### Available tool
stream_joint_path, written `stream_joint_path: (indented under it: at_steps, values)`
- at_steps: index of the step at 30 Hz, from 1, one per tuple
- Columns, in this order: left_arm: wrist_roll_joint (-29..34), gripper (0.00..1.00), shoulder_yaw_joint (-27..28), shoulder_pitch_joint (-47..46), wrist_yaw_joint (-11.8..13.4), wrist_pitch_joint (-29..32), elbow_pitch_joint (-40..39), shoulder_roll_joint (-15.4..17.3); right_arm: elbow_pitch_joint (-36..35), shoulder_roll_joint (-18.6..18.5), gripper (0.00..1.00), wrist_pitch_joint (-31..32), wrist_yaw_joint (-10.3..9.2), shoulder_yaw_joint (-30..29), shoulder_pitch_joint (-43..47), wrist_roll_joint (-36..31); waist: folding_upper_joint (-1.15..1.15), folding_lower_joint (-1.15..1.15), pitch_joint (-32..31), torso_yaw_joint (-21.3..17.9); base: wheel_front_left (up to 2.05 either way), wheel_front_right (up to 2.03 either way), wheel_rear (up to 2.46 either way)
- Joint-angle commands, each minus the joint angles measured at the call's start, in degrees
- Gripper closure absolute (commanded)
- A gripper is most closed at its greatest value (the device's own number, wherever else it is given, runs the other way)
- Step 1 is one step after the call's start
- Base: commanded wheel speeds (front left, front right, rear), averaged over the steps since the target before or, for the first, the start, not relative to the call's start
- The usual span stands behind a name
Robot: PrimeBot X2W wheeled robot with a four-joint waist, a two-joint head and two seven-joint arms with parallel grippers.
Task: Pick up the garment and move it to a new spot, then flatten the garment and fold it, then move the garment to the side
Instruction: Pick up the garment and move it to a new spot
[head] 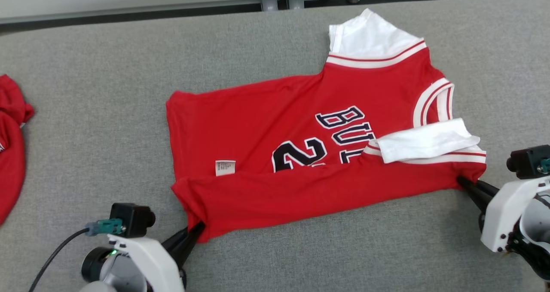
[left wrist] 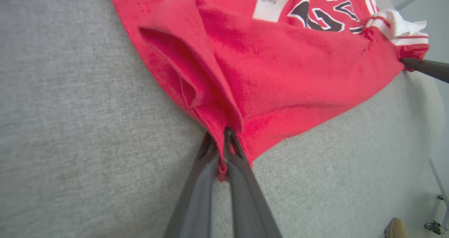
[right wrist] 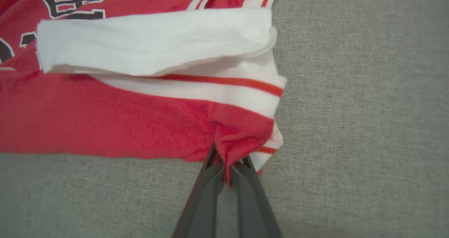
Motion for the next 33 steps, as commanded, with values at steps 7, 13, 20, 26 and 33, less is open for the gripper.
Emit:
stream_joint_path:
  at_steps: [7, 13, 20, 26, 33]
  values:
    - [-5.50, 1.00, 1.68, 5.96, -2.85, 3.49, -5.45, 6.99, -4.17, -5.82, 1.00, 5.03, 0.02, -1.80, 5.28, 5.86, 0.00, 0.00, -4.79, -0.03, 0.00, 0.00, 0.00]
    - [-9.07, 1.00, 0.89, 12.00, -3.33, 4.28, -8.80, 8.63, -9.25, -7.90, 1.00, 10.32, 0.03, -2.51, 12.70, 10.22, 0.00, 0.00, -6.19, -0.42, 0.00, 0.00, 0.00]
    - [-7.17, 0.00, 1.83, 15.15, -0.34, 0.28, -9.45, 8.69, -14.10, -8.59, 0.00, 10.80, 0.04, -5.25, 16.28, 9.49, 0.00, 0.00, -6.23, -0.55, 0.00, 0.00, 0.00]
    - [-2.34, 0.00, 5.41, 9.97, 4.48, -1.38, -13.19, 11.07, -23.43, -11.59, 0.00, 13.07, 0.05, -9.76, 11.13, 9.46, 0.00, 0.00, -2.13, 0.34, 0.00, 0.00, 0.00]
    - [1.73, 0.00, 4.82, -7.55, 3.62, 3.04, -9.87, 6.62, -19.92, -8.51, 0.00, 18.06, 0.05, -7.52, -8.35, 2.80, 0.00, 0.00, 7.22, 3.44, 0.00, 0.00, 0.00]
